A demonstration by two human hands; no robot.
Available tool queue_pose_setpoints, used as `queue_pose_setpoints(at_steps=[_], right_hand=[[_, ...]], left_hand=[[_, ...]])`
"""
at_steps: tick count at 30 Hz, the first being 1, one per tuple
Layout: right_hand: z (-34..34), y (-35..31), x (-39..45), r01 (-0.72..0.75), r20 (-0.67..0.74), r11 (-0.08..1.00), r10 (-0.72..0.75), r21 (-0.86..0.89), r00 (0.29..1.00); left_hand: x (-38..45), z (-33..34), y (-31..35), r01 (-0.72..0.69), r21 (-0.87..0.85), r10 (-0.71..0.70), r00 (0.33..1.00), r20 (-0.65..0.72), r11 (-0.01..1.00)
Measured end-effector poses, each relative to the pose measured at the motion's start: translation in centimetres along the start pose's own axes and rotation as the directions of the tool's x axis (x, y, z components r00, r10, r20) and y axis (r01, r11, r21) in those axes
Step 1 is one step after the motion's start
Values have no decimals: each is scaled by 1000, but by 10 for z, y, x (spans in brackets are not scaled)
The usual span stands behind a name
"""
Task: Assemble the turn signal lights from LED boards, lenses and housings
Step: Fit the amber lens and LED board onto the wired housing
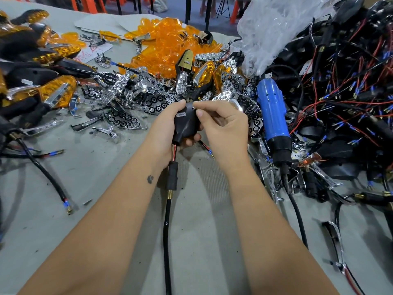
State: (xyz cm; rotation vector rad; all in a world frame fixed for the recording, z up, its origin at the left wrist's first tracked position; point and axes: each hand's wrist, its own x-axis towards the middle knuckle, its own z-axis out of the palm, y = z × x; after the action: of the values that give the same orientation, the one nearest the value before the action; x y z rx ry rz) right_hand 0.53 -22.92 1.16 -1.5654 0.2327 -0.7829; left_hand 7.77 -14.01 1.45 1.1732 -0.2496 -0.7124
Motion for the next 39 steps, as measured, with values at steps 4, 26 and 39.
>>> queue_pose_setpoints(at_steps=[4,26,39], right_hand=[[0,1,0,17,-9,1000,-17,-17,1000],[-4,0,2,147,-31,847,-189,-511,981],[-73,-15,34,-411,-408,113,54,-904,911]], left_hand=[[1,-1,-1,-6,-2,6,1000,-12,1000],[6,-2,-3,32,-195,-38,999,-27,980],[13,-5,-4,73,-290,-61,997,52,954]])
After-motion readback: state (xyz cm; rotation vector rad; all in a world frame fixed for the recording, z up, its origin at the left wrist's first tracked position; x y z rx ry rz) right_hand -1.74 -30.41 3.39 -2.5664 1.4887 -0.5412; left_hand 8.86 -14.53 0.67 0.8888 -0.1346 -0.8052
